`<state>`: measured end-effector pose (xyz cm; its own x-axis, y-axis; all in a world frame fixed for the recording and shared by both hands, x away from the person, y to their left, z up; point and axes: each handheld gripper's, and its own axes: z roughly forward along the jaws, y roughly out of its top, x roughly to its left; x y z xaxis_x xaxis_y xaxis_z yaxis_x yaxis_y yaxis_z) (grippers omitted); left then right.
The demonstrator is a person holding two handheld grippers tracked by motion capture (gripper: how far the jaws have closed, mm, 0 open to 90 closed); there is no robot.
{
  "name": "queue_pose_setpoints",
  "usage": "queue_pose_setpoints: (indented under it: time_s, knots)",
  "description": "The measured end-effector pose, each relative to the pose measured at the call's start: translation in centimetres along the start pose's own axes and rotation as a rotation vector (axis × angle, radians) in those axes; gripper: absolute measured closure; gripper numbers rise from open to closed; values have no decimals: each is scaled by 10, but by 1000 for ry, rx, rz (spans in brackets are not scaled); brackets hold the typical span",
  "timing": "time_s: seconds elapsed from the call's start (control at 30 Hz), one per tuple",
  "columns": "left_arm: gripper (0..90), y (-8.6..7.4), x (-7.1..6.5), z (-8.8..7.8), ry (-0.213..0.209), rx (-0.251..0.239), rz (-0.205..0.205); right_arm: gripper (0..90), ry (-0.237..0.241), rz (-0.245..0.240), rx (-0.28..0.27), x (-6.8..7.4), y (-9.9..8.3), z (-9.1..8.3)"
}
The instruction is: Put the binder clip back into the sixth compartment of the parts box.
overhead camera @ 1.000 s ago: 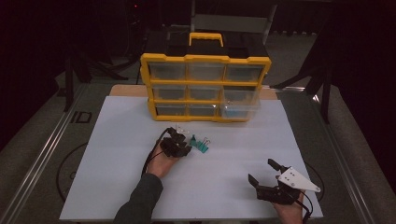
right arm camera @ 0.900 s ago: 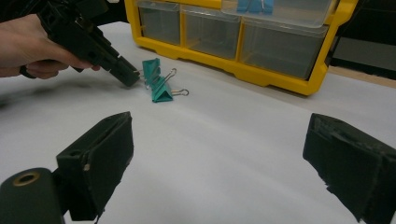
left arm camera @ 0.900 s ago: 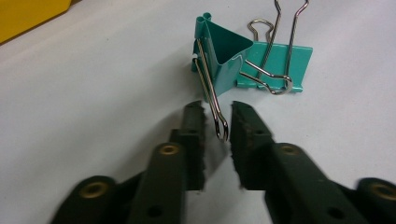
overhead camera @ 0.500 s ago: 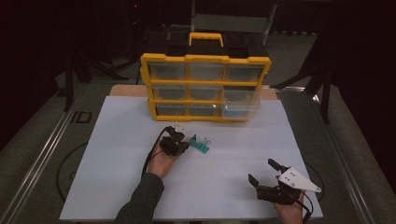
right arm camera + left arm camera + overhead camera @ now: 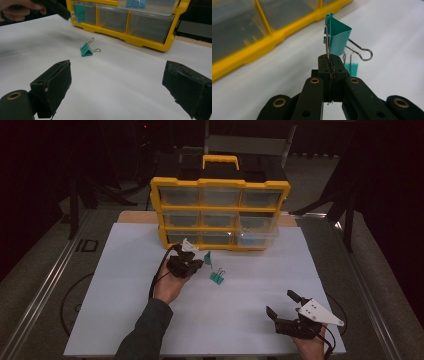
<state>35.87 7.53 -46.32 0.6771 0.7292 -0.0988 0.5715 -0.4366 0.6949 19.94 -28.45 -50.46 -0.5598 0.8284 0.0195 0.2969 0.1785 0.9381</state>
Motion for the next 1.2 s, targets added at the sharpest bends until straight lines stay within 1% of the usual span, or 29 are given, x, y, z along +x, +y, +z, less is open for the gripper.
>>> queue_pose_setpoints:
  time_s: [0.17,0.37,0.4,0.57,0.6,0.67,0.77,0.83,0.93,1.03,1.13,1.2]
  knots:
    - [896,15,-2,-14,-1,-28,26,85,-1,-5,0,0,0,0]
    - [896,31,-3,-26,-13,-61,42,85,-3,-2,-2,-1,0,1]
    - [896,35,-3,-29,-13,-61,55,85,-3,-3,-2,-1,0,1]
    - [896,52,-7,-37,-22,-79,78,85,-3,-3,0,-3,0,5]
    - [896,55,-7,-38,-26,-85,79,85,-4,-6,1,-3,1,6]
    - [896,63,-11,-40,-32,-87,97,85,-1,-9,2,-4,1,8]
    - [896,73,-15,-42,-42,-95,110,85,1,-14,7,-5,1,11]
    - [896,81,-18,-43,-47,-95,126,85,0,-19,5,-5,1,12]
    - [896,93,-21,-43,-57,-98,136,85,-4,-14,8,-7,1,13]
    - [896,105,-24,-43,-71,-112,136,85,-7,-3,4,-10,1,13]
    - [895,116,-27,-41,-77,-110,151,85,-7,-3,2,-11,1,14]
    - [895,123,-30,-39,-82,-117,151,85,-5,-3,4,-11,1,14]
